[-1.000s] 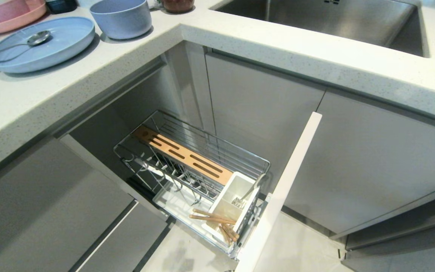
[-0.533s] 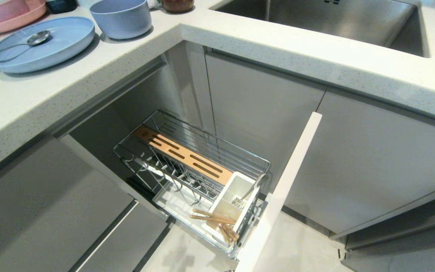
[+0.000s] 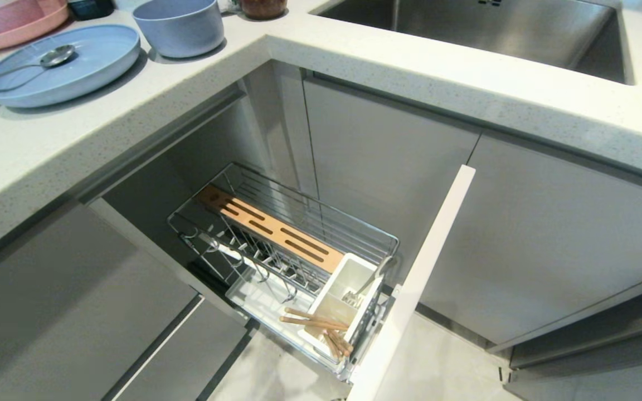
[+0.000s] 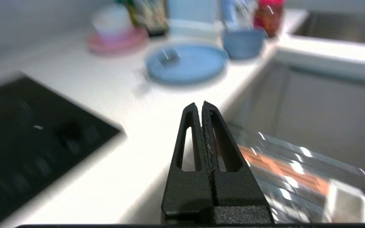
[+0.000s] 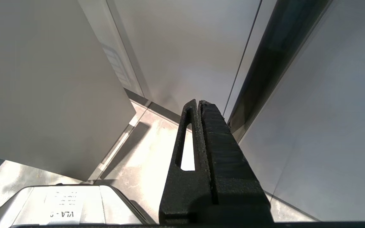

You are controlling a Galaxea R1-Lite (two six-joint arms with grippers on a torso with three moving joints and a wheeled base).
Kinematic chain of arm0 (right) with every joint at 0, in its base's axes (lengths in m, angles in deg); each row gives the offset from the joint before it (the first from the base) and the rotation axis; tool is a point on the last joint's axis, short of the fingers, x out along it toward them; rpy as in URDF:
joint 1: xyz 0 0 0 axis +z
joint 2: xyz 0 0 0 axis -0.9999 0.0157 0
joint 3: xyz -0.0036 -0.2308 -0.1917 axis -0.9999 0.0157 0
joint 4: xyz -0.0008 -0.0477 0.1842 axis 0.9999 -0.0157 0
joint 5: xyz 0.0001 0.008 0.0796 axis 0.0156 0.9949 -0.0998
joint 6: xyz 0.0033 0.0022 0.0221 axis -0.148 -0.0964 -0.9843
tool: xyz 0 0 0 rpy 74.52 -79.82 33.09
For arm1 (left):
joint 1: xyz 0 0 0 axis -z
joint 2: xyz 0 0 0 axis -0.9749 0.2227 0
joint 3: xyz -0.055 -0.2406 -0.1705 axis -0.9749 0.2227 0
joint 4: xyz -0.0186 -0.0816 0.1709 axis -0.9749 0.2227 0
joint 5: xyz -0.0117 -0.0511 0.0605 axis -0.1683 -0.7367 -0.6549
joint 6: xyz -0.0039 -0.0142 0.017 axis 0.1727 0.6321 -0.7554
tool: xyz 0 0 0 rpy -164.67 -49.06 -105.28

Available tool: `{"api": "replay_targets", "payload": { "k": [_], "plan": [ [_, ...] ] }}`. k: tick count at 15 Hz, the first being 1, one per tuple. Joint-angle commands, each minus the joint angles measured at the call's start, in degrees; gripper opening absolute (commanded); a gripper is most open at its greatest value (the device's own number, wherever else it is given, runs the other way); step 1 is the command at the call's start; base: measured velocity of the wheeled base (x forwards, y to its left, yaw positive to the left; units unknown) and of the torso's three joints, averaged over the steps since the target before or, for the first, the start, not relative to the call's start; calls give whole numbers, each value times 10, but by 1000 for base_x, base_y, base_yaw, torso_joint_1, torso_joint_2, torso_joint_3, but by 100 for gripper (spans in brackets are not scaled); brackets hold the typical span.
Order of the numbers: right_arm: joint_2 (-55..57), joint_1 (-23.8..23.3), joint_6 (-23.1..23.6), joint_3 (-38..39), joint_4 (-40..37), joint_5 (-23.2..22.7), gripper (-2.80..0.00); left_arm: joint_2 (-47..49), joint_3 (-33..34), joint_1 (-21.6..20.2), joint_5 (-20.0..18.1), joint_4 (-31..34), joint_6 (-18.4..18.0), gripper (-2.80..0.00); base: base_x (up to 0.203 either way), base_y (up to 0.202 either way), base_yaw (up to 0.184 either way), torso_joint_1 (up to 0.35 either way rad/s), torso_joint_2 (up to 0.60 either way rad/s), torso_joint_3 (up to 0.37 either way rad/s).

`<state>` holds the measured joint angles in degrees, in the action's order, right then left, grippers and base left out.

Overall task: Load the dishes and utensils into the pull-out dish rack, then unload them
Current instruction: Pick up the spoon and place it in the cupboard

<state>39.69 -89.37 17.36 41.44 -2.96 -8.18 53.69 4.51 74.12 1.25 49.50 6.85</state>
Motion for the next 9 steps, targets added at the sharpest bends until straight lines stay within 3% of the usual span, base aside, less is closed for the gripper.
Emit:
{"api": "replay_targets", "payload": {
  "k": [1,5,7,9],
  "plan": [
    [-2,0,0,1,0,0,-280,166,-130,-12,14,4,-13,-280,0,0,0,0,0,0],
    [-2,0,0,1,0,0,-280,290,-247,-15,57,1,-17,-280,0,0,0,0,0,0],
    [-2,0,0,1,0,0,-280,342,-283,-36,68,0,16,-280,0,0,0,0,0,0],
    [-2,0,0,1,0,0,-280,395,-298,-96,65,3,57,-280,0,0,0,0,0,0]
  ]
}}
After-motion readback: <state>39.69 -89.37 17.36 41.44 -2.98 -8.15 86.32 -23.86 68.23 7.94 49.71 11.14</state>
